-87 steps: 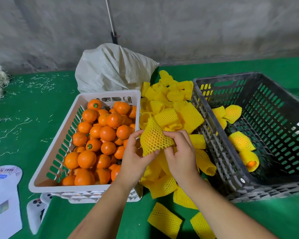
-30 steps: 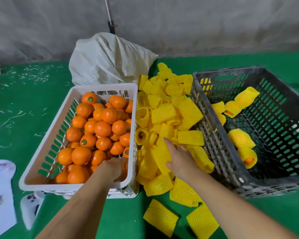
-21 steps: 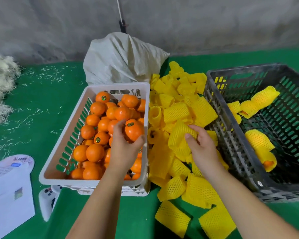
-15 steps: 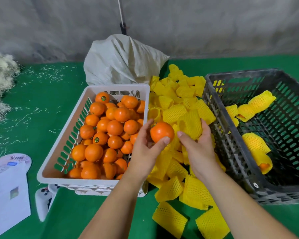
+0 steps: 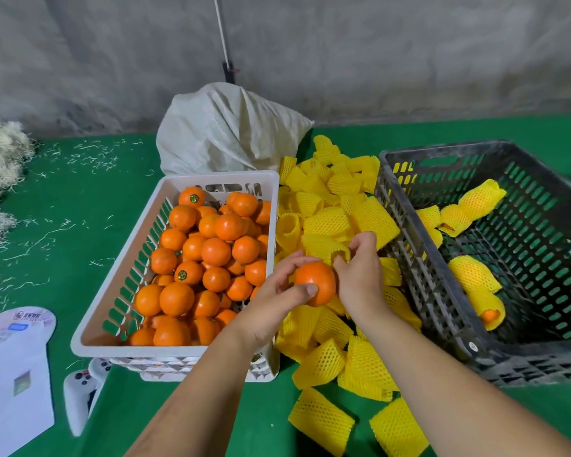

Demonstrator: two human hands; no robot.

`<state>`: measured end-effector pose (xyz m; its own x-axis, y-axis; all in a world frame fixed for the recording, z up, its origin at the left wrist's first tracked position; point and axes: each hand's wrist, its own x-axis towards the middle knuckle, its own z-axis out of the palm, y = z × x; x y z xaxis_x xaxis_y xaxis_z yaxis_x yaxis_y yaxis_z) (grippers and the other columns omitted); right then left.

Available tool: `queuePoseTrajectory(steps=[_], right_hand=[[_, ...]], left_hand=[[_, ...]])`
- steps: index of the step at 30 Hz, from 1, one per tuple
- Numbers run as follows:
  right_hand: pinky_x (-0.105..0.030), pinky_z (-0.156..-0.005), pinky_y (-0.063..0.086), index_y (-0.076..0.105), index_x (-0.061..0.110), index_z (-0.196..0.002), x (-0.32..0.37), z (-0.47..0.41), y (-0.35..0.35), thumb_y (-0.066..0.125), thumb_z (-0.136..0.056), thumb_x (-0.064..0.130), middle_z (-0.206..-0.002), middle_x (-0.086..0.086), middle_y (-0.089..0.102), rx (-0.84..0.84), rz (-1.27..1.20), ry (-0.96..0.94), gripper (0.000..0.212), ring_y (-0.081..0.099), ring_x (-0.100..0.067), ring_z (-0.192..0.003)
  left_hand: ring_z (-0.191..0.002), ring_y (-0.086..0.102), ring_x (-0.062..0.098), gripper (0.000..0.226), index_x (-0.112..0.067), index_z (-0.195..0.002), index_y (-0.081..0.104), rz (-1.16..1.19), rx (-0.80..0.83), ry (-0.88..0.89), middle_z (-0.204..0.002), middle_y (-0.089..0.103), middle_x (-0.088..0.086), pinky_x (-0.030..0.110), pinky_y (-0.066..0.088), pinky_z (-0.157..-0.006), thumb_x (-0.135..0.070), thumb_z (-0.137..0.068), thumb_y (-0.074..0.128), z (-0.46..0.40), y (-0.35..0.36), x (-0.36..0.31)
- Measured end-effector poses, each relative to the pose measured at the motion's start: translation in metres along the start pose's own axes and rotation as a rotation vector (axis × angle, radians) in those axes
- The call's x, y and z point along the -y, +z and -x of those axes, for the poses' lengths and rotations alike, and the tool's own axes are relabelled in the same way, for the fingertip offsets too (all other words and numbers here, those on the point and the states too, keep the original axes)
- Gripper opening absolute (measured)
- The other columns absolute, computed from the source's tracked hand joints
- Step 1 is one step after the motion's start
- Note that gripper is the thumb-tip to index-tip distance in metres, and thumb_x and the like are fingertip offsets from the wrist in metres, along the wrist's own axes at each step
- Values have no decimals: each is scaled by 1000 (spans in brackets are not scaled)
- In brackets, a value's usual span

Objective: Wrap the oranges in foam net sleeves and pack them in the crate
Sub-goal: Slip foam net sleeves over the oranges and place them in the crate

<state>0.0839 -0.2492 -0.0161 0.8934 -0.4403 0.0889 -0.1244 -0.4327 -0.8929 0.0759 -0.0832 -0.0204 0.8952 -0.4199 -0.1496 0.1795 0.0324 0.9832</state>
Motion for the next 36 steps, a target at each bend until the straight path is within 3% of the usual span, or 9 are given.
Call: queuePoseTrajectory(steps=[5,10,14,18,24,27,31,33,36], right_hand=[[-30,-76,41,57,15,-115,-6,-4,-4,67,-95,10,-96,8,54,131,79,-55,23,52,-15,-90],[-34,-49,36,46,23,-105,-9,-6,-16,70,-93,16,-72,6,54,3,143,-126,27,53,-13,-60],[-24,-56,37,58,19,-103,-8,-8,-15,72,-93,21,-76,11,51,163,93,-187,18,50,-6,-68],[-18,-72,41,65,21,-101,-8,-5,-24,72,-93,15,-93,12,52,196,50,-271,12,52,0,-86],[-6,-78,41,67,20,-109,-14,22,-39,65,-94,2,-106,14,61,210,65,-398,23,52,13,-98],[-18,-80,46,67,18,-108,-12,35,-42,64,-92,-1,-108,10,63,161,47,-458,25,56,-1,-99],[-19,-85,47,63,20,-109,-5,53,-34,65,-93,6,-110,9,62,237,47,-638,21,58,-9,-104],[-19,-85,44,60,19,-111,-5,56,-26,66,-91,3,-110,9,57,253,42,-603,25,55,-9,-104],[-15,-81,37,53,18,-112,-4,49,-22,69,-84,-4,-109,12,46,207,28,-486,39,46,-6,-100]], left_hand=[[-128,64,32,64,-28,-137,68,117,55,-93,-148,59,12,39,56,-100,-42,-75,78,6,1,-8],[-130,62,29,65,-31,-136,68,49,166,-115,-153,56,2,40,56,-102,-44,-73,76,8,0,-9],[-129,64,31,79,-20,-145,60,26,117,-143,-149,59,8,45,55,-106,-45,-72,77,6,3,-6],[-126,65,33,68,-17,-144,60,29,-47,-57,-137,68,12,50,53,-108,-41,-83,77,4,9,0],[-120,64,26,72,-40,-141,40,78,-195,87,-132,57,5,39,60,-96,-30,-83,82,1,7,8],[-124,67,18,77,-33,-155,38,81,-158,160,-139,64,-4,36,59,-97,-16,-89,77,-2,7,11],[-97,65,27,46,-22,-134,58,225,-314,207,-113,70,9,41,55,-84,-19,-91,73,-6,6,14],[-95,64,28,47,-23,-133,56,236,-308,187,-109,69,10,45,53,-85,-27,-90,76,-5,3,16],[-120,66,31,59,-31,-141,54,170,-143,187,-128,67,10,41,56,-98,-21,-88,78,-1,-1,19]])
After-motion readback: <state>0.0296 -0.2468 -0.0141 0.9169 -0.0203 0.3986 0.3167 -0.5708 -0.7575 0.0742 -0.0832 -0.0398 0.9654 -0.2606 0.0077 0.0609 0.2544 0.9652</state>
